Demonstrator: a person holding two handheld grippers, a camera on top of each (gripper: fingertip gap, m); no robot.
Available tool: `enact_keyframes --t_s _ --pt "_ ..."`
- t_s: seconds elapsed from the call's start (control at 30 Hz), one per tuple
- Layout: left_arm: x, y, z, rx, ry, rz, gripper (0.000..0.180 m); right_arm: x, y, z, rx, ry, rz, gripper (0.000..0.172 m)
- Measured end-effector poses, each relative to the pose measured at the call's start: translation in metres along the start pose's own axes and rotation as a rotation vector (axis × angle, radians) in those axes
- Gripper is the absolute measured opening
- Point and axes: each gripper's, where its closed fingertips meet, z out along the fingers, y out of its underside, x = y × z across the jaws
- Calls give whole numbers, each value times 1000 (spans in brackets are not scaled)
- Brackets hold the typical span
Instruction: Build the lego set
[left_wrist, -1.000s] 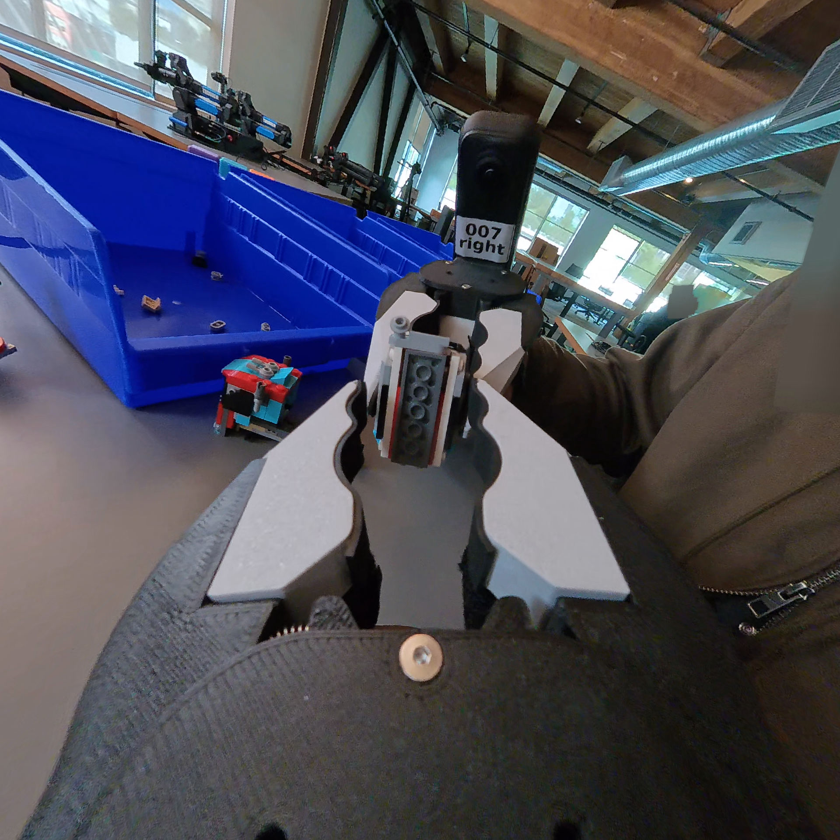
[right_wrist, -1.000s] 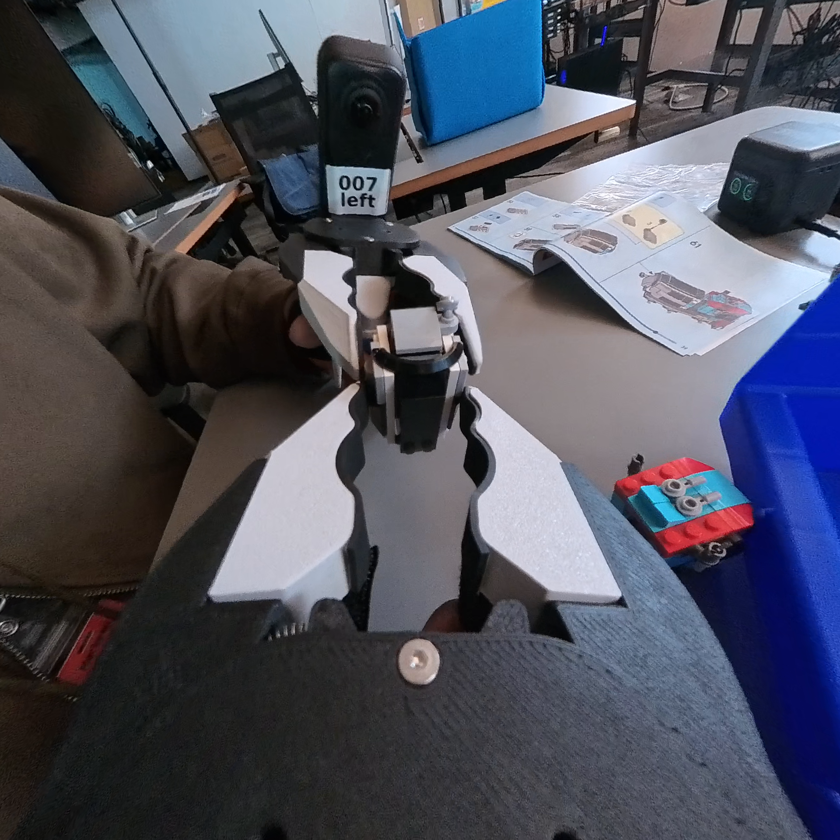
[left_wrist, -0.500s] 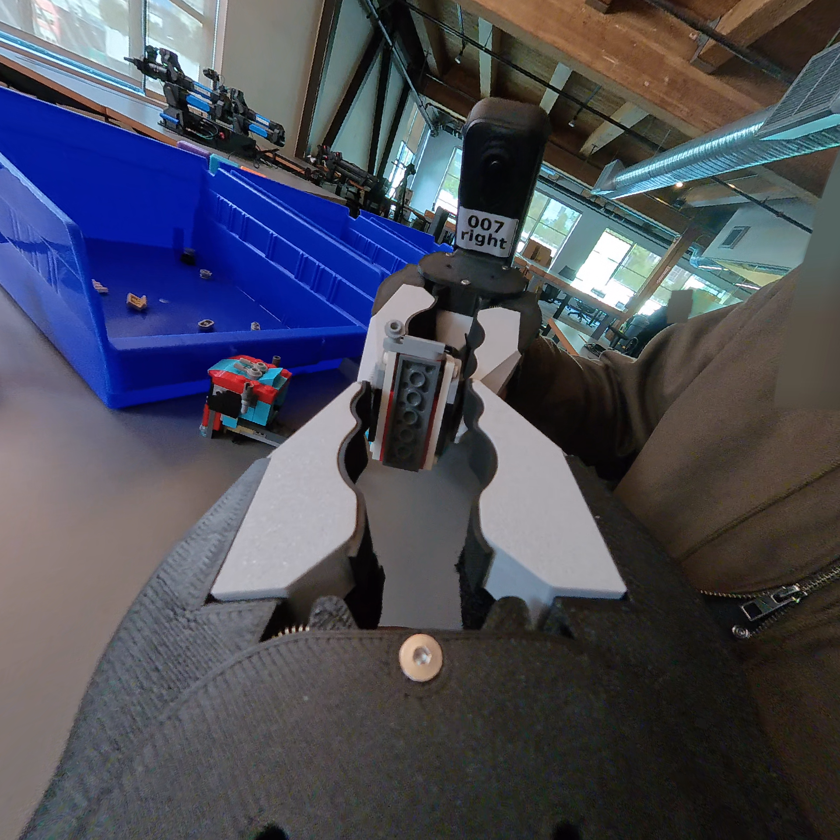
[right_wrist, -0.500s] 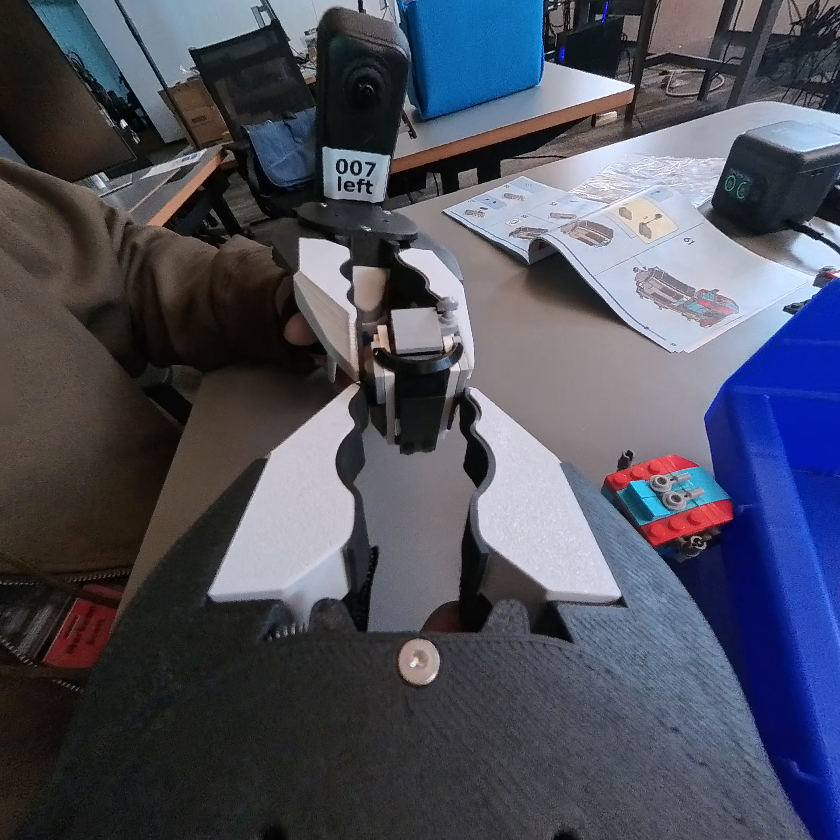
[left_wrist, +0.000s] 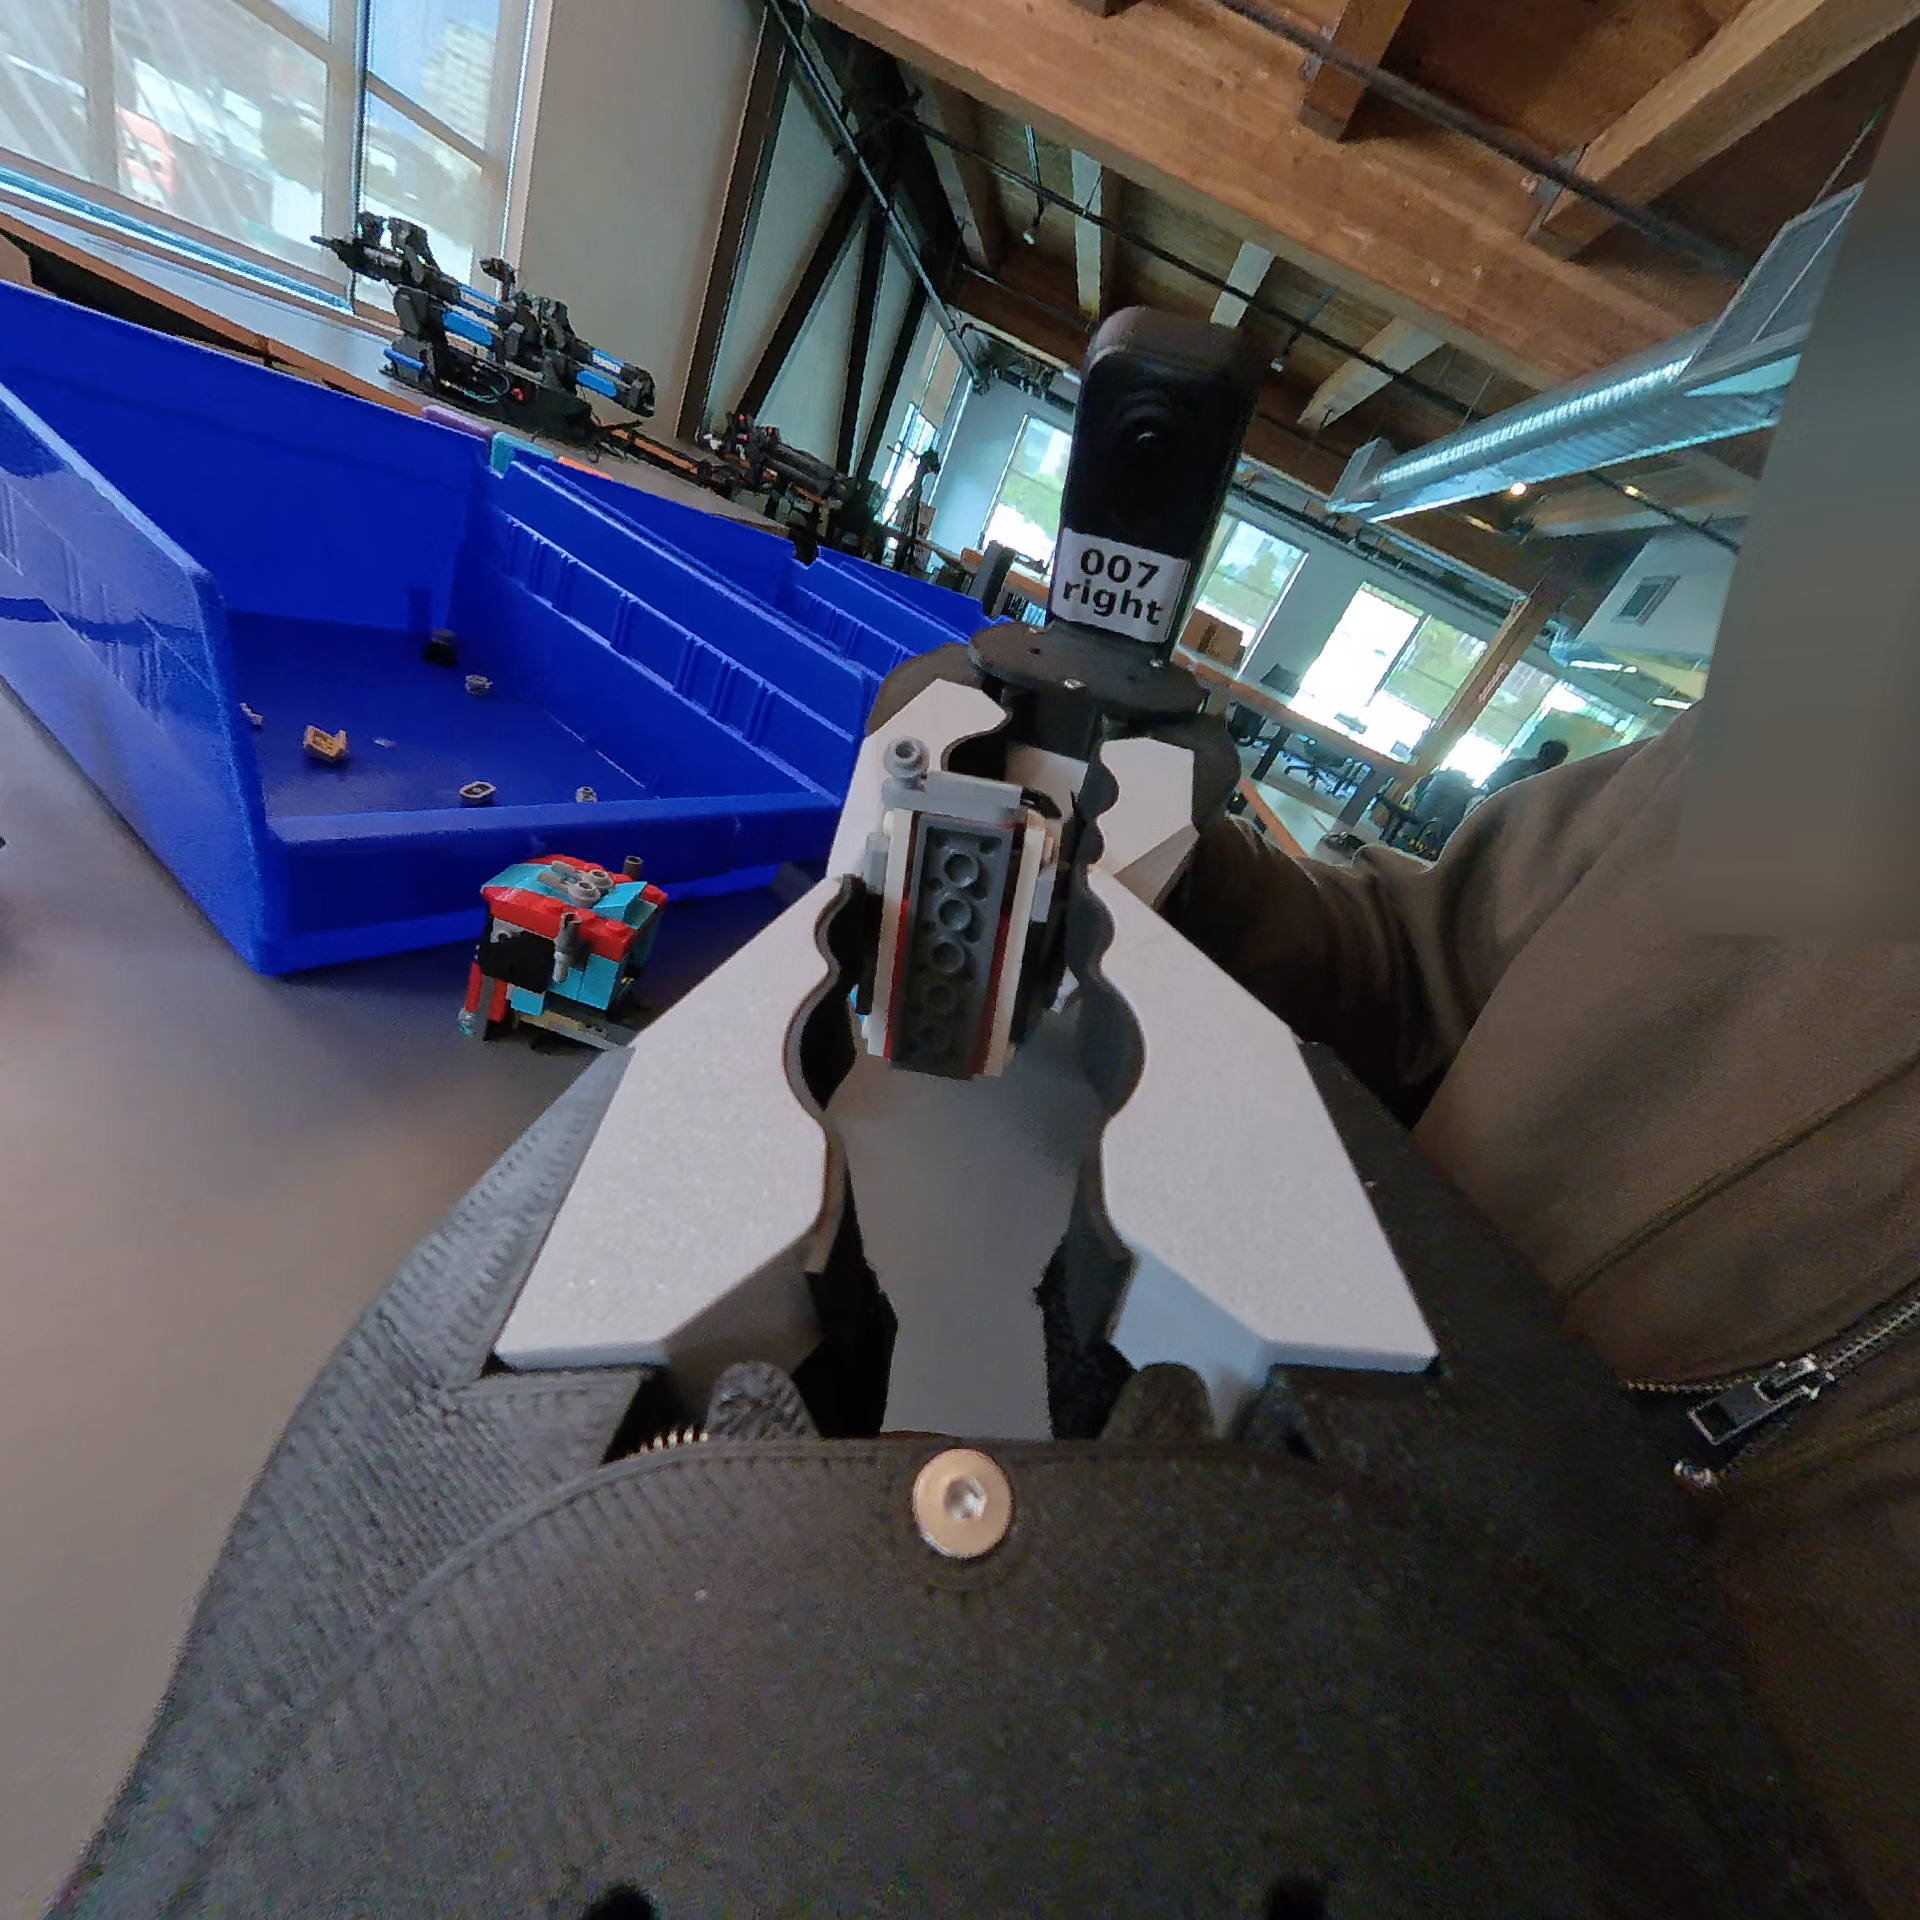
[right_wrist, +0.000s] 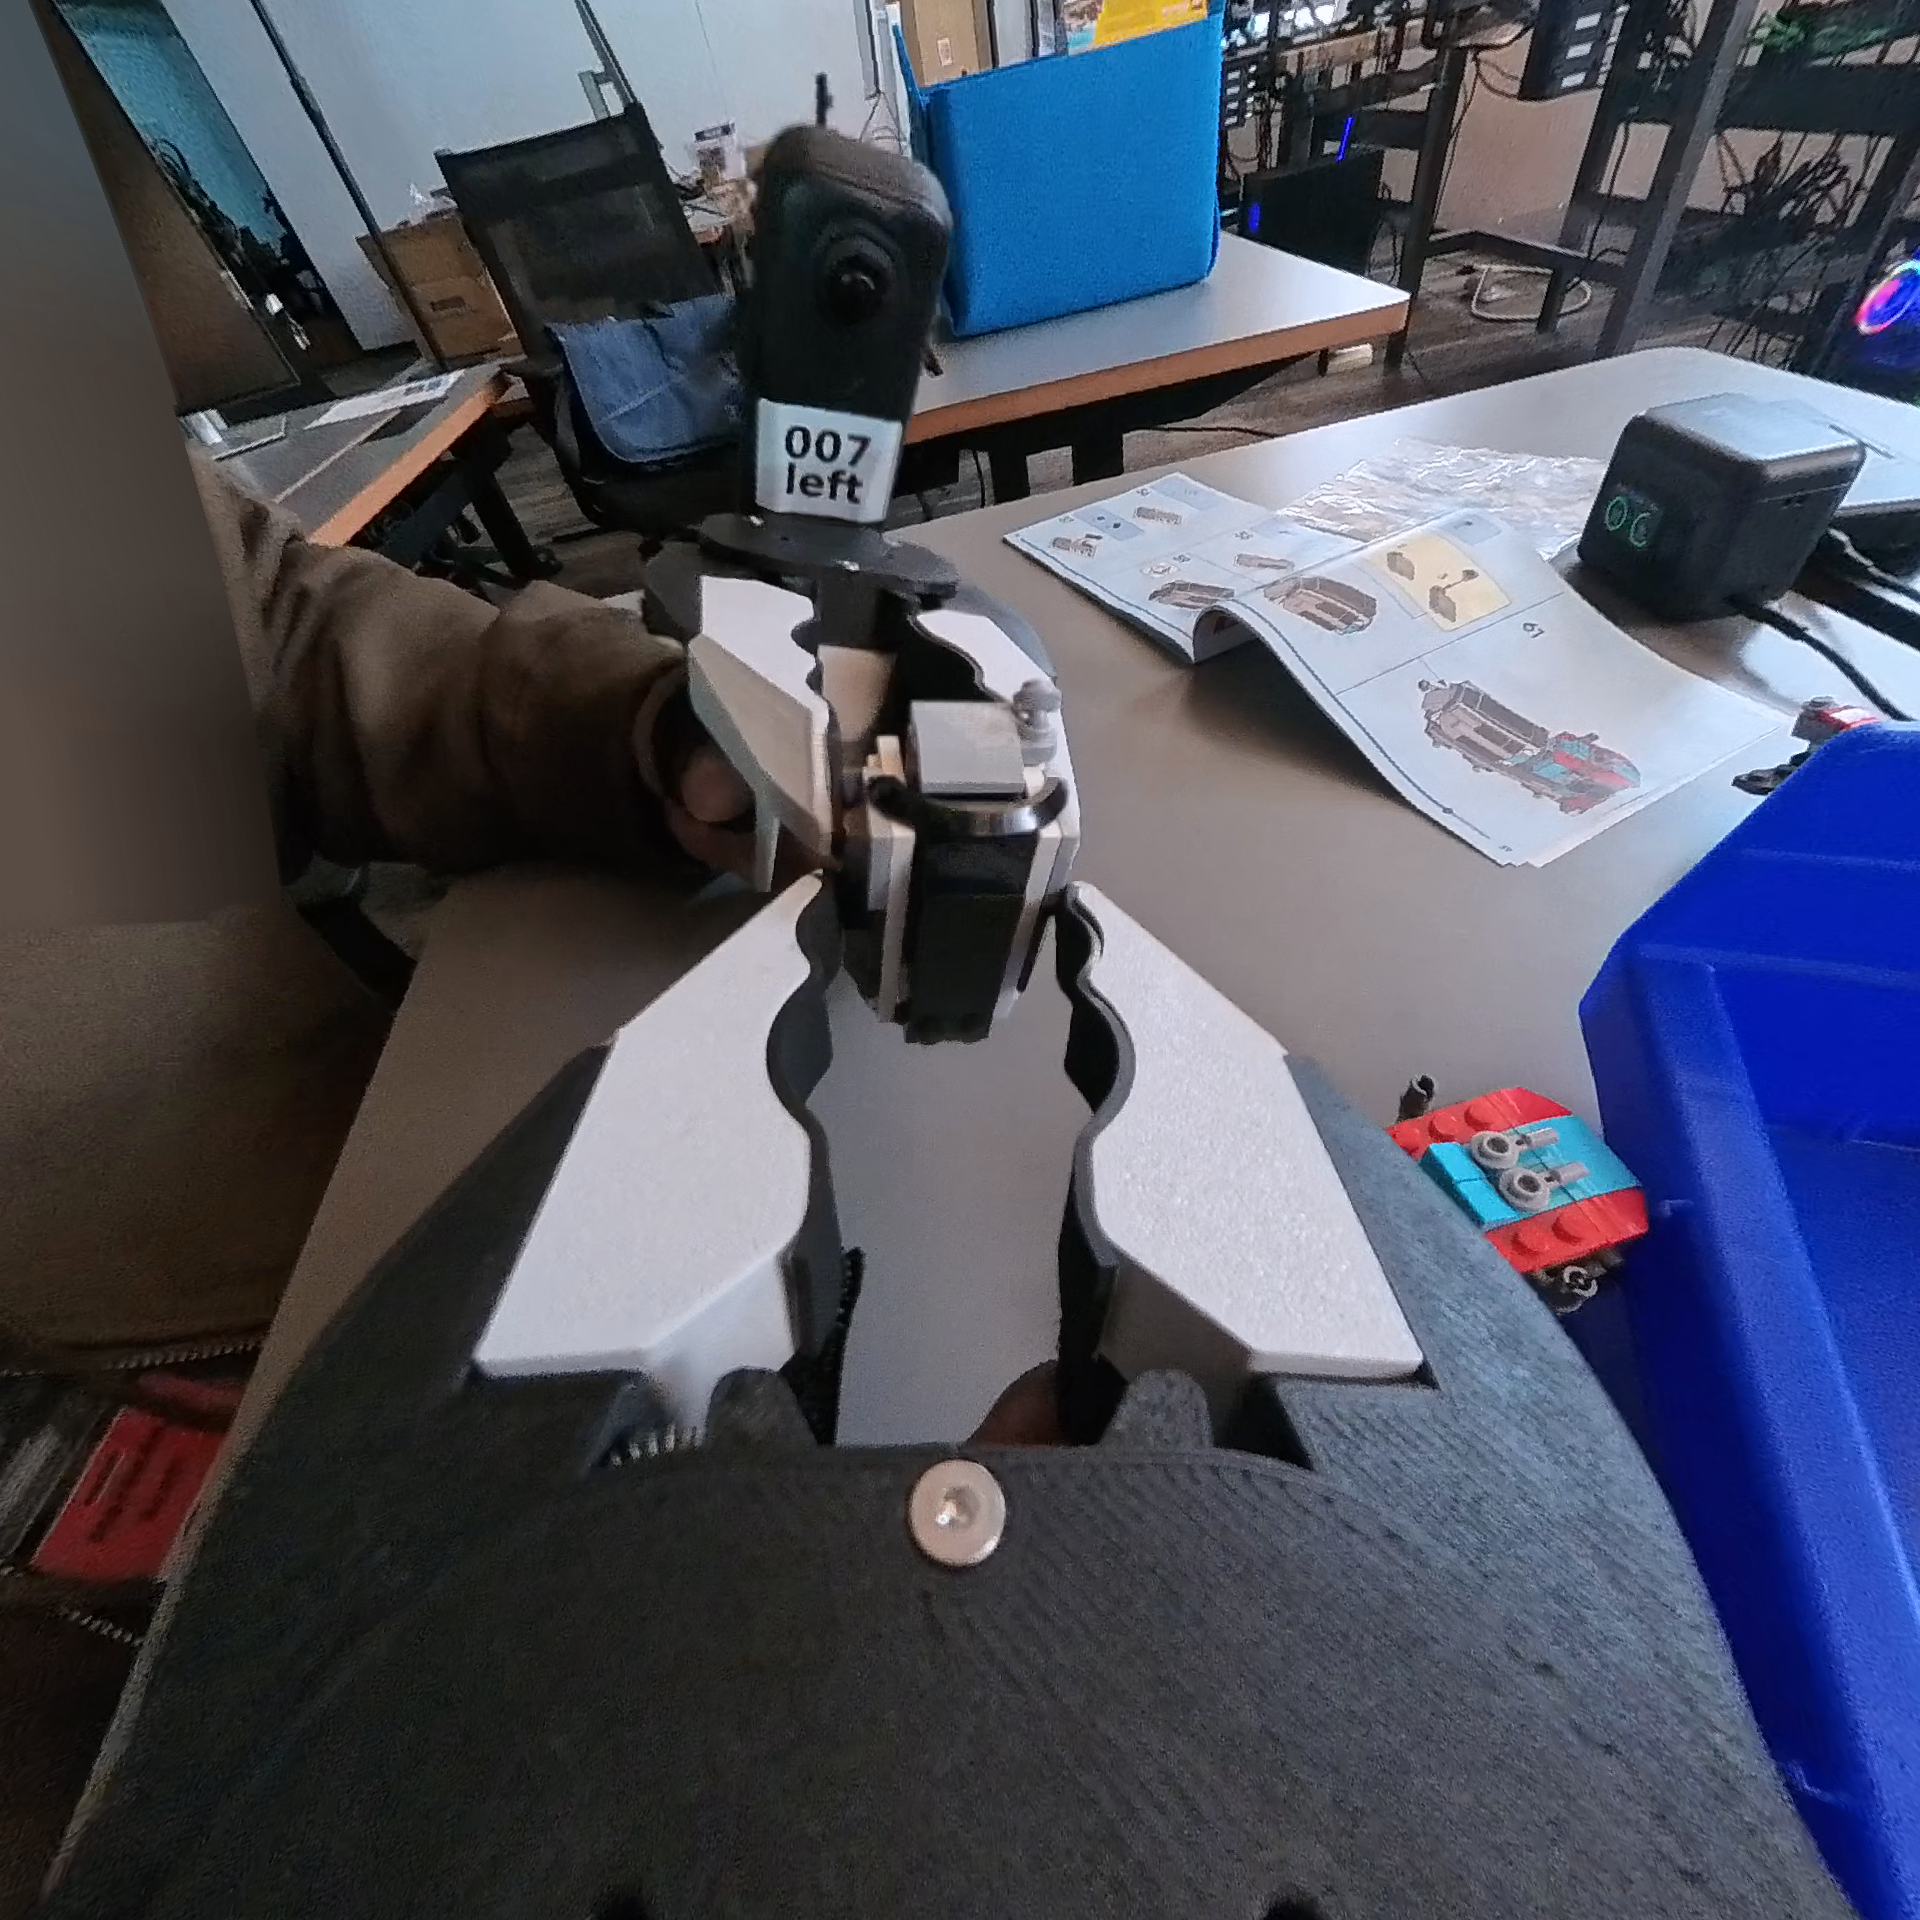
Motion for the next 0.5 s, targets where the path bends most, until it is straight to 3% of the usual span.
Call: enact_keyframes --t_s 0.5 --pt "2 -19 -11 123 68 -122 39 -3 -8 -1 83 52 -221 61"
